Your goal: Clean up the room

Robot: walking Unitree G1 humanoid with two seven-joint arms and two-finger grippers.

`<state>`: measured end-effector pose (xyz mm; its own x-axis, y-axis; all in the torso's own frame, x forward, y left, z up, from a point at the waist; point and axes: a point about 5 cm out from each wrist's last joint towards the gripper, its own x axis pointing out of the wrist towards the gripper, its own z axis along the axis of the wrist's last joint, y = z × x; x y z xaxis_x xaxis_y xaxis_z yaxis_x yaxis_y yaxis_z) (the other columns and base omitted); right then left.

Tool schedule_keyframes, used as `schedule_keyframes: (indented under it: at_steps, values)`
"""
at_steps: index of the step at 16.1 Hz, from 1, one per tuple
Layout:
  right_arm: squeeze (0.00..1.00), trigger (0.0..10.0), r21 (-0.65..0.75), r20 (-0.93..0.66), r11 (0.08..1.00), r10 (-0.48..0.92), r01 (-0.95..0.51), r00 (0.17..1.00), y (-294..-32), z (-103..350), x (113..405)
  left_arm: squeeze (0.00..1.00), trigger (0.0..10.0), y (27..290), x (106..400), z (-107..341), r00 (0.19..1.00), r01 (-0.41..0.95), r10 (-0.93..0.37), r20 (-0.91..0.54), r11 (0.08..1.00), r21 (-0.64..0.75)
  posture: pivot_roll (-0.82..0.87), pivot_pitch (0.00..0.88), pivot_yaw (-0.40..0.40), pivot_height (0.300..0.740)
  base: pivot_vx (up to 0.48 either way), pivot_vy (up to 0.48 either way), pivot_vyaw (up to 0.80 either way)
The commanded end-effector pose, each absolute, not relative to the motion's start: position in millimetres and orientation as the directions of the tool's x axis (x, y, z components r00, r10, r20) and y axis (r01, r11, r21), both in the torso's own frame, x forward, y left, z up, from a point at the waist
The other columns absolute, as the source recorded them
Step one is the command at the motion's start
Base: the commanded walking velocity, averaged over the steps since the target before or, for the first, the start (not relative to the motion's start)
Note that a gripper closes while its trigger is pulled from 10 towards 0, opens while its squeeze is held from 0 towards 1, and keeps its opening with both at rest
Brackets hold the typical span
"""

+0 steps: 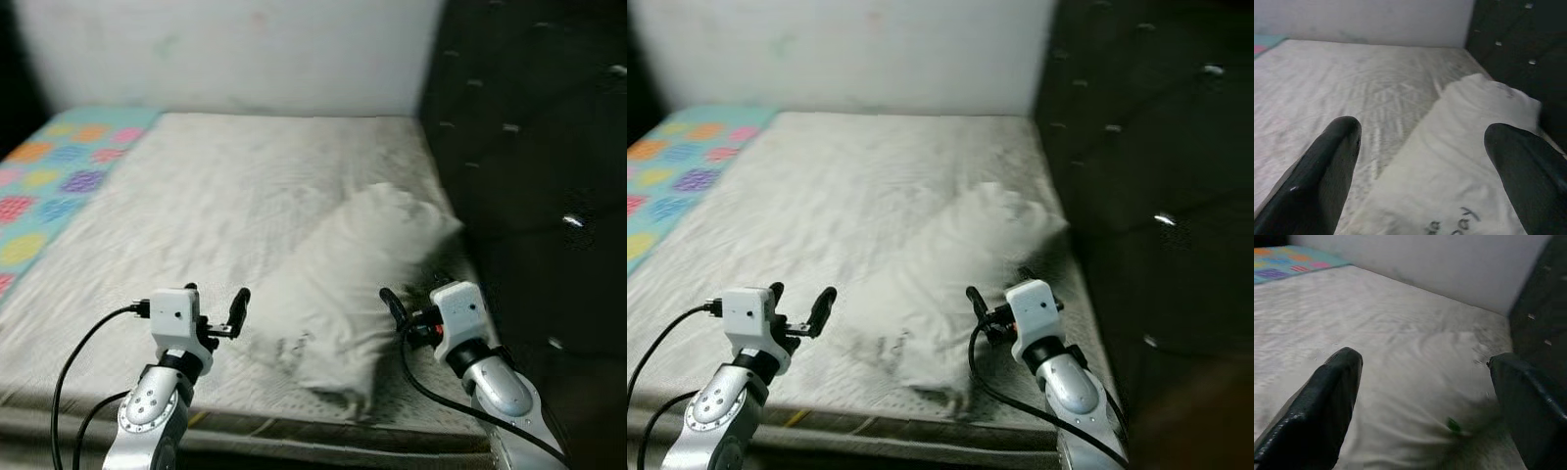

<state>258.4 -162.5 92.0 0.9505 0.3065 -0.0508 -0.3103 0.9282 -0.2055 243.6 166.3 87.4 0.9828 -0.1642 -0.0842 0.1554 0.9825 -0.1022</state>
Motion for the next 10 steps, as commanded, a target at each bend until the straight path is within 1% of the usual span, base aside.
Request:
schedule_keyframes:
  at_steps: [1,10]
  values:
    - [0.00,10.0,-0.203,-0.046,0.930,0.303,-0.306,0.952,-163.0,93.6,259.7,0.00,10.0,168.9,244.5,88.4,0.984,0.150,-0.158,-0.083,0.984,-0.091,-0.16,0.000,0.039,0.740,0.000,0.000,-0.80]
    - [0.00,10.0,-0.199,-0.032,0.943,0.265,-0.265,0.964,-164.3,94.3,258.5,0.00,10.0,172.5,247.8,91.9,0.984,0.156,-0.162,-0.076,0.985,-0.069,-0.17,0.000,0.060,0.740,0.000,0.000,0.00]
